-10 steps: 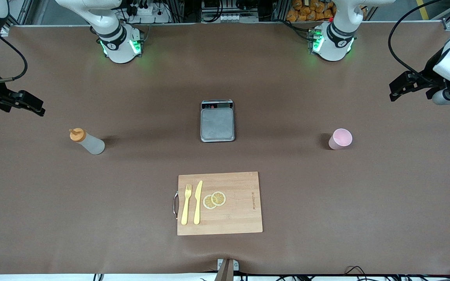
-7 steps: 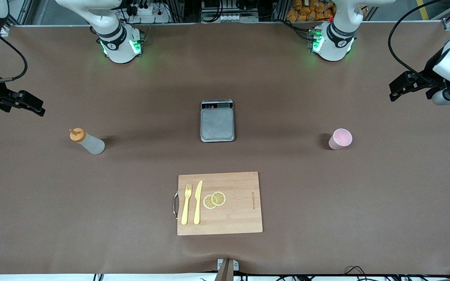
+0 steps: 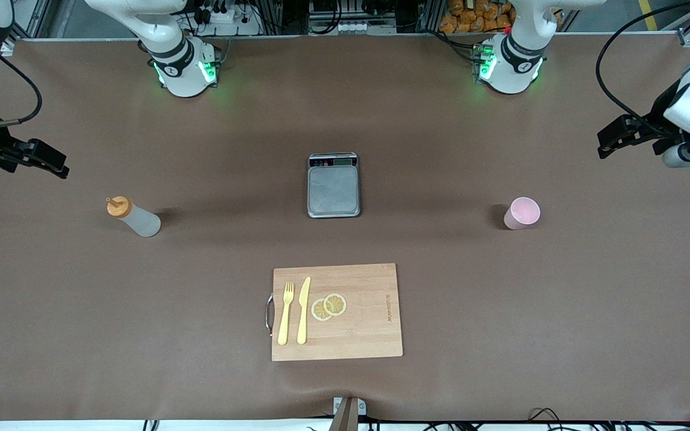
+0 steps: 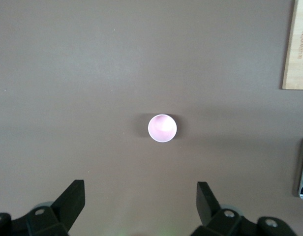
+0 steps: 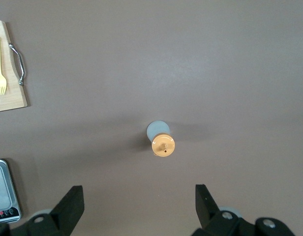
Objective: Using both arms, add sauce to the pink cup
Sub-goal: 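Reach the left gripper to the pink cup while the right gripper reaches the bottle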
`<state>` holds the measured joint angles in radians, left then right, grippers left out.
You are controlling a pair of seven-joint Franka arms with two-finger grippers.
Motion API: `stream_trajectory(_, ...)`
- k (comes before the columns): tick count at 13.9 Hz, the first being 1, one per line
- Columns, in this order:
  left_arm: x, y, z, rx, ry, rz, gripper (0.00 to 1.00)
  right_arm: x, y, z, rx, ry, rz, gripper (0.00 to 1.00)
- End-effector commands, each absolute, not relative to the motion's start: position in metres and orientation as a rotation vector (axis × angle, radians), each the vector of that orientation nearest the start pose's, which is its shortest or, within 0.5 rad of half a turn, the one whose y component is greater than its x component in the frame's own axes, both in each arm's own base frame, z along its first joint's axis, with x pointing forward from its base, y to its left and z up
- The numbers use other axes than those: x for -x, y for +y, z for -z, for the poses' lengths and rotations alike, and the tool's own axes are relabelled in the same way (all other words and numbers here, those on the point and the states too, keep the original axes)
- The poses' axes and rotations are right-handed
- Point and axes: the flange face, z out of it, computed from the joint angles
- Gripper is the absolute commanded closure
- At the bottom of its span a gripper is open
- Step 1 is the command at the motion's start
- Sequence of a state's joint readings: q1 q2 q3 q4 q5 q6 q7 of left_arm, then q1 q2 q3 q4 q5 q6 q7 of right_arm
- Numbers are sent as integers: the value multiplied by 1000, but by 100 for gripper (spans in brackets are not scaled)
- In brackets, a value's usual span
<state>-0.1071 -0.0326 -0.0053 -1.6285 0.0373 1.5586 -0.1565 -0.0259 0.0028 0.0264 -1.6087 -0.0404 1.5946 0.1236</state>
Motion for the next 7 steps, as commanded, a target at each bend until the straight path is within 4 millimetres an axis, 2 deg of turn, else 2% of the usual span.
stream_trajectory(1,-544,-55,-591,3108,-47,-121,0,-553,-6,-608,3193,220,-15,0)
stream_trajectory(3,-547,-57,-569,3107,-42,-114,0,-554,-8,-599,3194,224,-40,0)
stream_trajectory(7,-542,-41,-486,3111,-78,-77,0,-555,-15,-584,3193,242,-90,0)
